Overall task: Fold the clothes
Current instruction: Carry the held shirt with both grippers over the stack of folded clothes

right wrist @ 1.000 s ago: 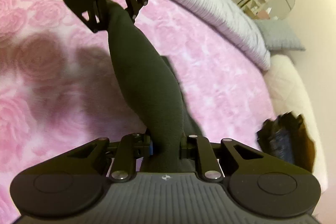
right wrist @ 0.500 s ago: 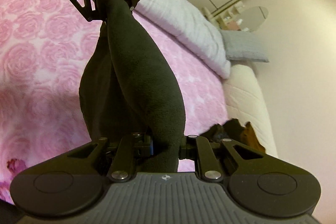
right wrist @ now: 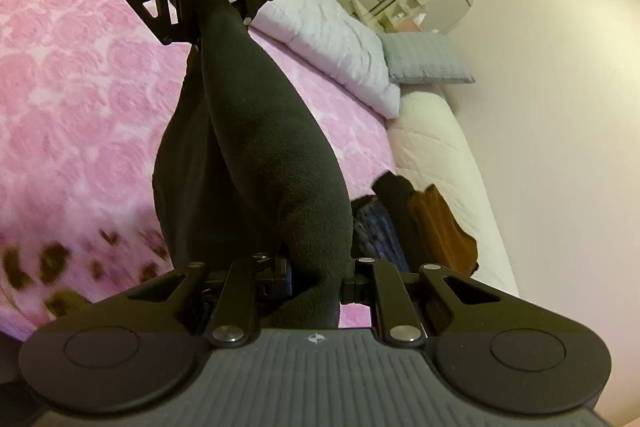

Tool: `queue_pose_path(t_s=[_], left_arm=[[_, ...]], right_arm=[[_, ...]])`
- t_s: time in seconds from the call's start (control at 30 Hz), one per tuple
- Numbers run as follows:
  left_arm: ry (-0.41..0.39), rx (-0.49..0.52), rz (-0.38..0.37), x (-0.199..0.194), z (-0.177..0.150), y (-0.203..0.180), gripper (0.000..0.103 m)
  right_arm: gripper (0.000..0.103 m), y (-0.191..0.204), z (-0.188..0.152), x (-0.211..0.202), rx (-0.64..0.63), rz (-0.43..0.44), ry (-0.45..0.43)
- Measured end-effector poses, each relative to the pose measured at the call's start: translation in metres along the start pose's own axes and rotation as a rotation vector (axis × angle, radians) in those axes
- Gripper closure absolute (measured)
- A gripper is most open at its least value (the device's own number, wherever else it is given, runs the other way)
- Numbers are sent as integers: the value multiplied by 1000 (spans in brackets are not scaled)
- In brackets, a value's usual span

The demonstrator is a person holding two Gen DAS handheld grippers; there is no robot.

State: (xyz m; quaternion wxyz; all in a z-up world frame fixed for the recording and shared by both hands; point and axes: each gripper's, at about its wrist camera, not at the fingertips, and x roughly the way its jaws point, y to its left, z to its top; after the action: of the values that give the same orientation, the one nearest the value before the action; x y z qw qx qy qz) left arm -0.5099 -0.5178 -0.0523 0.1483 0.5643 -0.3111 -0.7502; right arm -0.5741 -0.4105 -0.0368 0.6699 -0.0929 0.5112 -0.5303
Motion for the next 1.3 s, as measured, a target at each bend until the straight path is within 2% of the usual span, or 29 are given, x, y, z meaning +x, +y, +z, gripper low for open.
queue_pose_path(t_s=[0.27,0.43,0.6,0.8,1.0,1.2,1.3], left_arm=[[-36,-35,13,25,97,30,91],[-81,-58,18,41,127,58,91],[-135,-48,49,65,144,97,91],[-179,-24,82,103,158,160,91],[-173,-46,160,142,171,240,91],[-97,-76,278,204,184,337,91],[-54,-99,367,234,192,389,91]], right_arm=[[88,-88,-81,7,-14,-7,-16],[88,-130,-111,14,6,-36,-4],[88,-167,-126,27,4,-47,5],[88,-222,-125,64,1,-74,26],[88,-283,-113,114,-9,-110,9],[88,-362,-99,195,-61,-128,-75],[88,-409,-92,247,-119,-145,-142]])
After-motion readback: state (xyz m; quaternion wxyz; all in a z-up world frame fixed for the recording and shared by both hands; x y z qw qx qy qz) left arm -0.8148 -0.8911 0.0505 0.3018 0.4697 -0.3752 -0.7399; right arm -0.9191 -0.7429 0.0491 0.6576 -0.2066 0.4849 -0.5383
